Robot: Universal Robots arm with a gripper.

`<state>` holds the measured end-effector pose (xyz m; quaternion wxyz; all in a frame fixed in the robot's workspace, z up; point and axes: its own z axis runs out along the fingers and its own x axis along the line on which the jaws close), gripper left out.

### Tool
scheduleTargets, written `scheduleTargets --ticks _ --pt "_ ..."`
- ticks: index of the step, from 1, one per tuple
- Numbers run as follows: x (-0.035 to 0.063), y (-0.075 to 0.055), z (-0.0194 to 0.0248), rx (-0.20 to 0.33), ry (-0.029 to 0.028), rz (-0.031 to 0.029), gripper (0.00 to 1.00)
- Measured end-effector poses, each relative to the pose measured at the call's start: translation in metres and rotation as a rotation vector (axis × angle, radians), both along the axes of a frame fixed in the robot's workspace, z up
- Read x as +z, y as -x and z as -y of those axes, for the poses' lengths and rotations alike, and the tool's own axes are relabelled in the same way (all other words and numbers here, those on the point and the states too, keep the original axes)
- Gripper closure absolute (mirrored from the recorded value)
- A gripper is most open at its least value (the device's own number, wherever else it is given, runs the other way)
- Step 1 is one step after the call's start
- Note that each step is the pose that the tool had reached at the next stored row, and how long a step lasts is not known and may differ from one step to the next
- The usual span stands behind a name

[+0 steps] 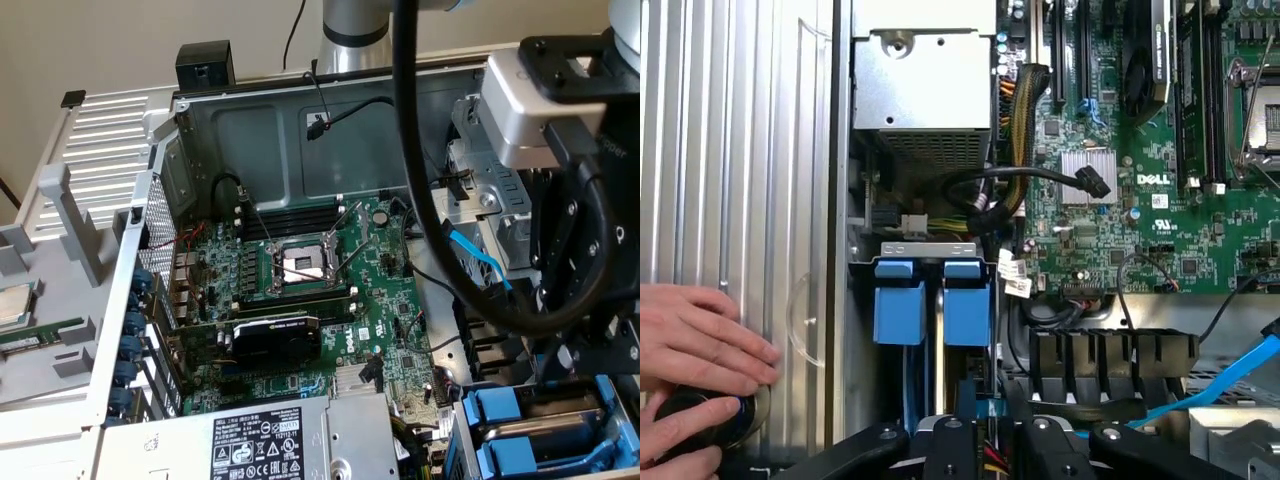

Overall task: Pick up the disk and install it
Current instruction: 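Insert the second disk wire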

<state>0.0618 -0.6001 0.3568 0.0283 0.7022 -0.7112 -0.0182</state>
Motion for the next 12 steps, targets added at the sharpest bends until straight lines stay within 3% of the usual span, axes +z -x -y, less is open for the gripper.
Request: scheduleTargets --ticks 4,12 --pt "0.0068 -0.0014 -0.0002 0.000 -0.0001 0.0000 0.75" --pt "0.0072 -0.0015 -0.0002 0.000 0.0000 0.0000 0.75"
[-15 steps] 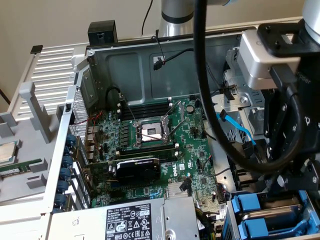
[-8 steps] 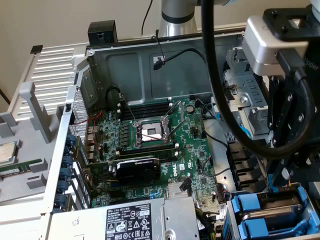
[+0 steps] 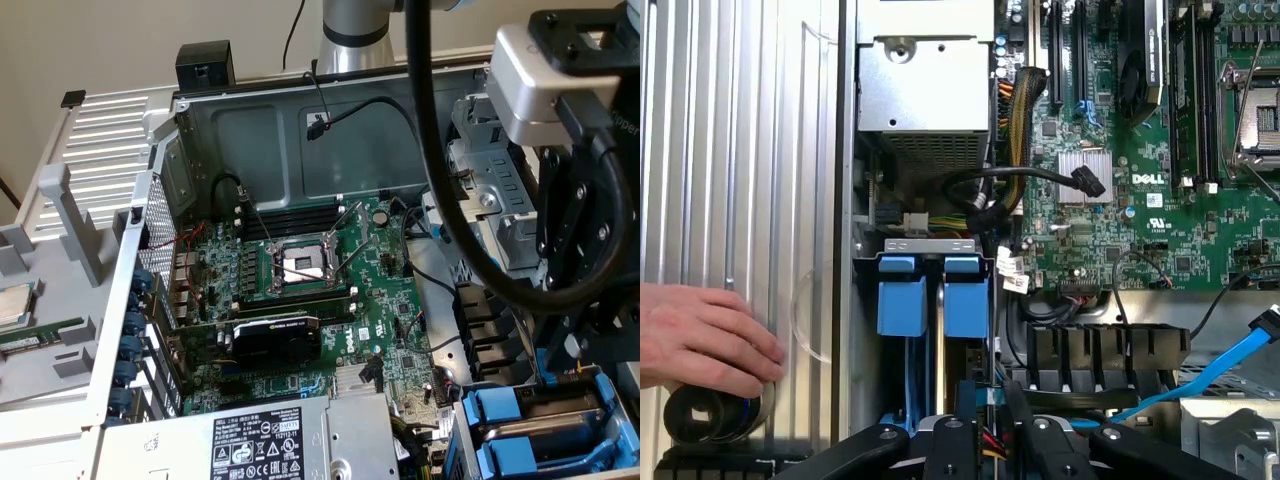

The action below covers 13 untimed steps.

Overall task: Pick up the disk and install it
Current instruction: 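Insert the second disk wire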

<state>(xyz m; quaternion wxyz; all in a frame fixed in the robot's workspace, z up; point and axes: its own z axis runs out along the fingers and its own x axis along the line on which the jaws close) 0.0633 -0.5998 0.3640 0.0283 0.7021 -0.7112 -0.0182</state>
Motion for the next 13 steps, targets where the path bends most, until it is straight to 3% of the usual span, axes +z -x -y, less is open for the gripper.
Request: scheduleTargets --ticks 8,9,11,13 --pt "0.0000 0.0000 0.0000 0.000 -0.0001 0.0000 0.78" --pt "0.0000 0.0000 0.0000 0.000 -0.0001 0.0000 0.85" --pt "-0.0001 0.0000 0.0000 0.000 -0.0001 0.0000 0.85" --pt "0.0000 -0.0001 0.0000 0.010 -0.0002 0.0040 0.85"
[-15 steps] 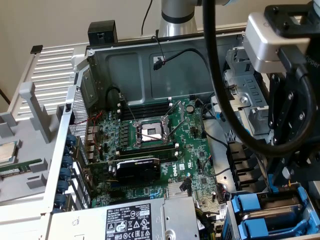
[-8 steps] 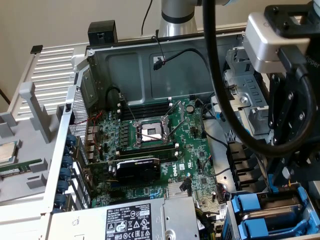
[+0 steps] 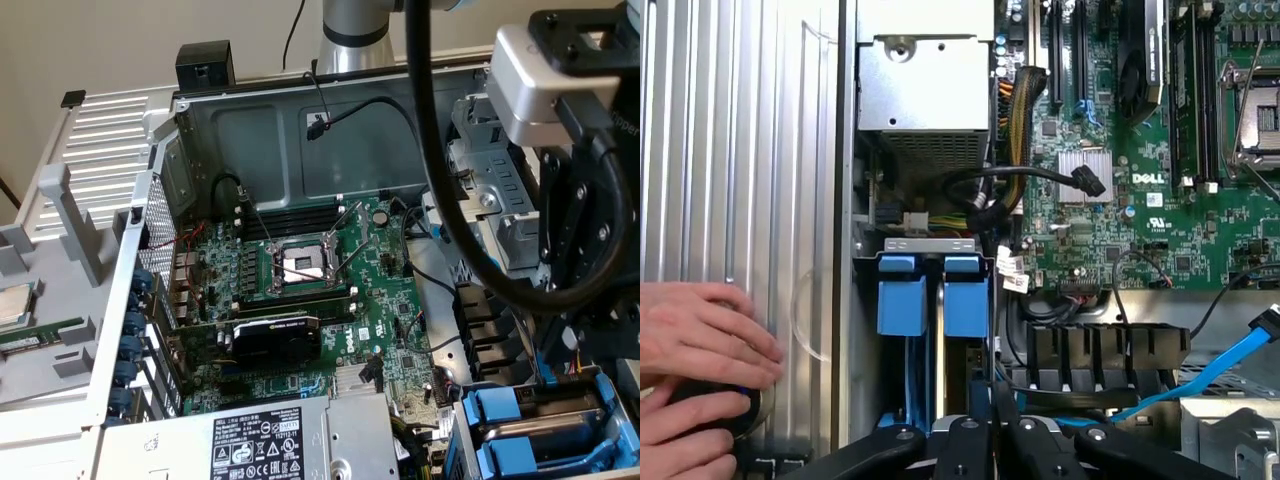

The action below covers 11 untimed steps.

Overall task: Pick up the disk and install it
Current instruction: 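Insert the second disk wire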

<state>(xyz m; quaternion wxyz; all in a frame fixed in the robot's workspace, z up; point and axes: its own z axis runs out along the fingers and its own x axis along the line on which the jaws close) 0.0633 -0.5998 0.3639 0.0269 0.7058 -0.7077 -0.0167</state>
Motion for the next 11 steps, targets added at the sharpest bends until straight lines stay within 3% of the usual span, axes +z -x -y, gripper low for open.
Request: scheduleTargets --ticks 7,11 --pt "0.0000 0.0001 0.0000 0.127 -0.0025 0.0036 0.85" --pt "0.0001 0.0001 -0.0001 0.186 -0.0129 0.0139 0.87"
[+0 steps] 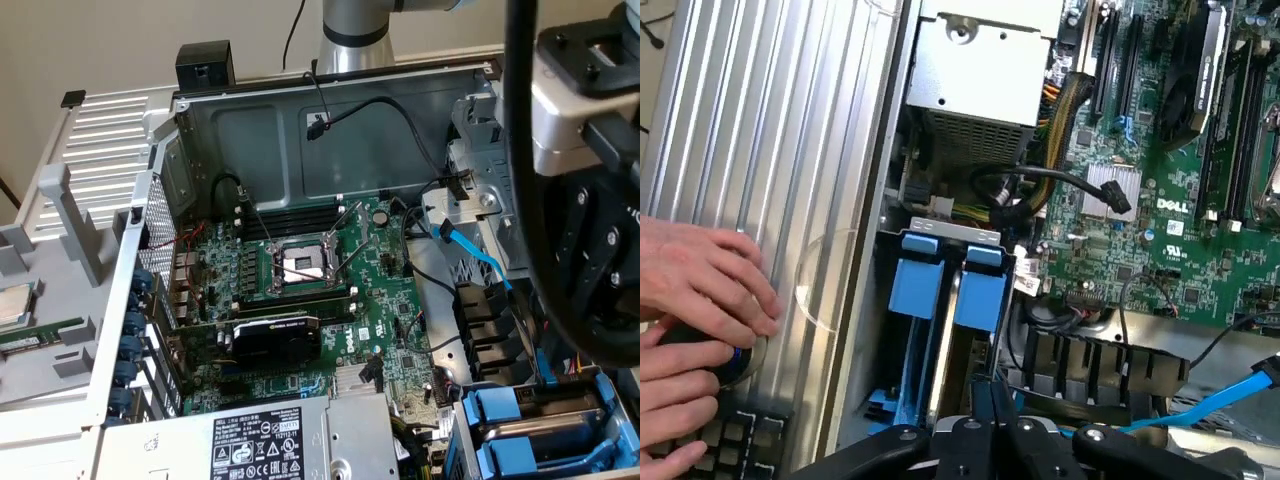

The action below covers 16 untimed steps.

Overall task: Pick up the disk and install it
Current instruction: 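Insert the second disk wire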

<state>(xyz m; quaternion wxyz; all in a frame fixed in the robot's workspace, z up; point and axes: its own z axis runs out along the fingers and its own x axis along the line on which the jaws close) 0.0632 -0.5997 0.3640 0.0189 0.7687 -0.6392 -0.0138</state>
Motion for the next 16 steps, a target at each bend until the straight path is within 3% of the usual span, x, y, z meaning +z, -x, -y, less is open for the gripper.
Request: scheduleTargets --ticks 6,9,16 --pt "-0.0002 0.0000 0.0000 0.088 -0.0136 0.0142 0.89" --pt "-0.0003 0.0000 0.0001 0.135 -0.0149 0.0267 0.89" --pt "-0.0002 0.0000 0.0000 0.260 -0.0160 0.0434 0.89"
